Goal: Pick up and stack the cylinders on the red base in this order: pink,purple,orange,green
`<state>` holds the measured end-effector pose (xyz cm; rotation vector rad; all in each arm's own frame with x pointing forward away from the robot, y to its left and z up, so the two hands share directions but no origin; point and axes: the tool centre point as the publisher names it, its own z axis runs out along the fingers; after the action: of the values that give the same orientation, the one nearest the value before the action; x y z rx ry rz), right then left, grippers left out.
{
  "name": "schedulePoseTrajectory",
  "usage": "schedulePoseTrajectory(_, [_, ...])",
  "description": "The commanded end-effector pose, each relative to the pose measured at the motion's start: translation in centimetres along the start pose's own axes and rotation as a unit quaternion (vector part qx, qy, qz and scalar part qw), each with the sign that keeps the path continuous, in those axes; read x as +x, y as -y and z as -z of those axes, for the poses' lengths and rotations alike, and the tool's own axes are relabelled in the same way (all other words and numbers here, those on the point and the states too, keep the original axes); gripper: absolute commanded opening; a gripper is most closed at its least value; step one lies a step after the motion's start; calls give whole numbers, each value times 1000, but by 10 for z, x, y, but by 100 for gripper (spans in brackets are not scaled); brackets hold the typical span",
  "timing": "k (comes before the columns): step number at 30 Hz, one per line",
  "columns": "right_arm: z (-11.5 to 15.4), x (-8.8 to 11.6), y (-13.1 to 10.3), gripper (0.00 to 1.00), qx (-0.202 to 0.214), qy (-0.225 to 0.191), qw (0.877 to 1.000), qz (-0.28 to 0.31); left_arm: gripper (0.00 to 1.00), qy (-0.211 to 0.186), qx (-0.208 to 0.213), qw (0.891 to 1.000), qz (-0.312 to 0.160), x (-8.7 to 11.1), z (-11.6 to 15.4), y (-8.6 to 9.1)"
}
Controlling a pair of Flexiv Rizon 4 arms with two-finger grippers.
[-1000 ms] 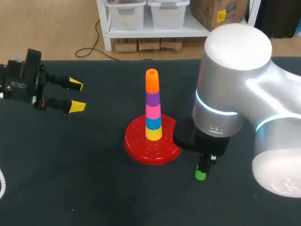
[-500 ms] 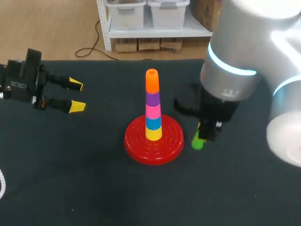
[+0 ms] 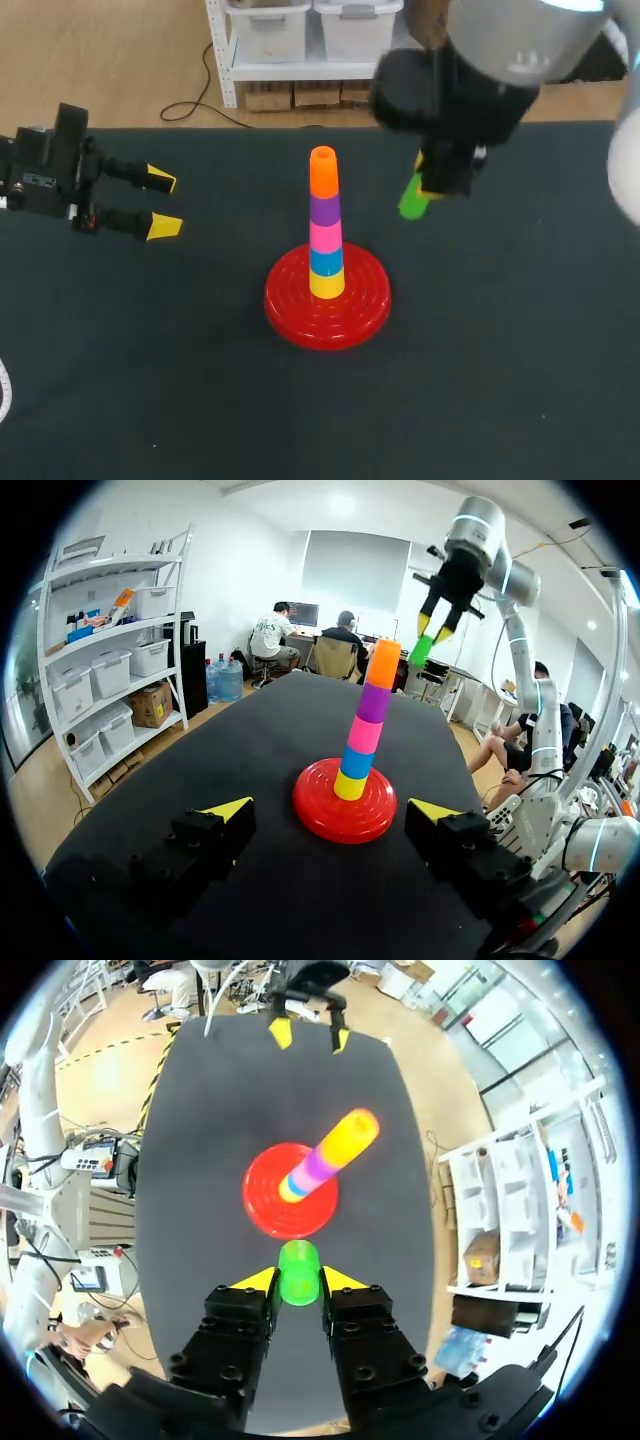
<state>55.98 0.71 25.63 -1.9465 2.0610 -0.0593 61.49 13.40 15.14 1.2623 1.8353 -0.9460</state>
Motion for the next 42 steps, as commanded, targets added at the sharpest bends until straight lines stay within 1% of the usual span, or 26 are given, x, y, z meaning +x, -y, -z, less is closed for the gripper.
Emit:
schedulePoseTrajectory(1, [23, -17, 15, 0, -11, -5, 1000, 10, 100, 2, 0, 1000, -1, 1, 0, 0])
schedulePoseTrajectory(7, [33, -42, 31, 0, -8, -4, 999, 36, 100, 2, 0, 1000, -1, 1, 0, 0])
schedulePoseTrajectory(13, [23, -62, 40, 0, -12, -16, 998, 56, 100, 2, 0, 1000, -1, 1, 0, 0])
schedulePoseTrajectory(25, [9, -90, 53, 0, -28, -18, 996, 77, 100, 2, 0, 1000, -1, 1, 0, 0])
schedulePoseTrajectory(28, [5, -96, 55, 0, -43, -22, 996, 80, 100, 2, 0, 1000, -1, 1, 0, 0])
schedulePoseTrajectory(34, [6, -103, 55, 0, -50, -28, 995, 83, 100, 2, 0, 1000, -1, 1, 0, 0])
schedulePoseTrajectory(42, [7, -104, 50, 0, -62, -34, 994, 83, 100, 2, 0, 1000, -1, 1, 0, 0])
